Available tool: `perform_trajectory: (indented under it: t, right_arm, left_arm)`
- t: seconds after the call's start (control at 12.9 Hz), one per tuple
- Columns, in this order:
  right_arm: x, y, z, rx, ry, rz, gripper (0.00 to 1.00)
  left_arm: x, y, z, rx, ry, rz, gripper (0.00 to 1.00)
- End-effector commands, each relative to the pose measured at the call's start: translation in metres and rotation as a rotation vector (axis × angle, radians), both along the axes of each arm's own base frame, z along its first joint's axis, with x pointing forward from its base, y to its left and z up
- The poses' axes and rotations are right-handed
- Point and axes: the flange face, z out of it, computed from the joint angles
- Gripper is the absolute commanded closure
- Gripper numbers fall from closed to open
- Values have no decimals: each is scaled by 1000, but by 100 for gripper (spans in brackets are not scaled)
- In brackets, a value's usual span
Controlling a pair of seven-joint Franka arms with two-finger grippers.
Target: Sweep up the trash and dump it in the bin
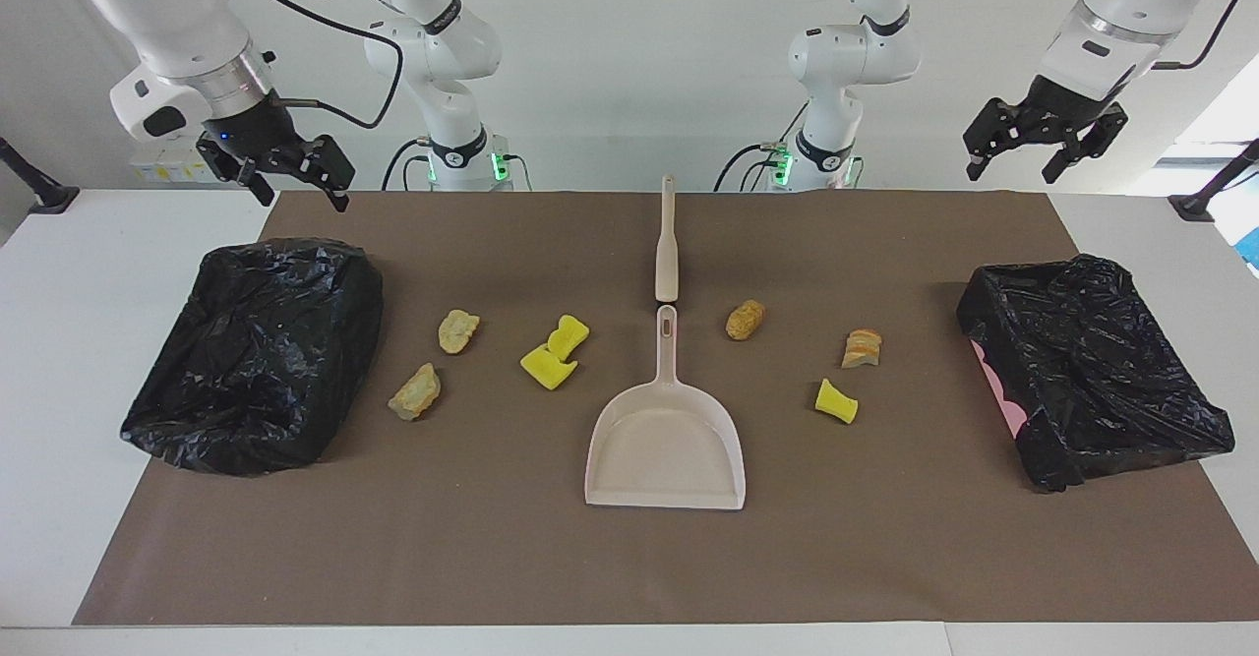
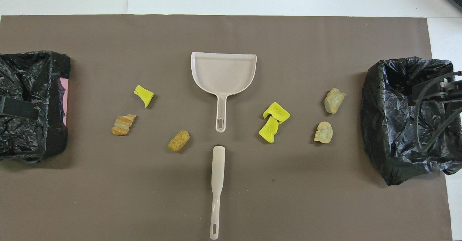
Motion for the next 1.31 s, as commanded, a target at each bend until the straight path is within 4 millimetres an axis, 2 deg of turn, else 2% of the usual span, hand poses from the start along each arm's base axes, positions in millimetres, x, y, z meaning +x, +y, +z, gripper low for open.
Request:
perform_trajectory:
  t: [0.0, 0.39, 0.62, 0.7, 0.85, 1.01, 1.16, 1.24]
  right_arm:
    - [2, 1, 4, 11, -18, 5, 0]
    - [2, 2, 4, 11, -26, 8, 0]
    - [4, 7, 1, 2, -17, 20, 0]
    - [5, 8, 1, 0, -19, 21, 0]
    - [9, 28, -1, -11, -31, 55, 0]
    - [17, 38, -4, -5, -65, 63, 0]
    - [28, 50, -23, 6, -36, 80, 0]
    - [33, 70, -33, 4, -26, 113, 0]
  left_arm:
    - [-7, 1, 5, -3, 4, 3, 0]
    - [-8, 0, 5, -3, 10, 6, 0]
    - [-8, -7, 2, -7, 11, -6, 0]
    - [-13, -16, 2, -7, 9, -22, 0]
    - [-21, -33, -4, -3, 6, -54, 0]
    - [-32, -54, -10, 3, 6, -91, 0]
    - [-42, -84, -22, -19, 34, -124, 0]
    - [-51, -98, -29, -28, 44, -131, 0]
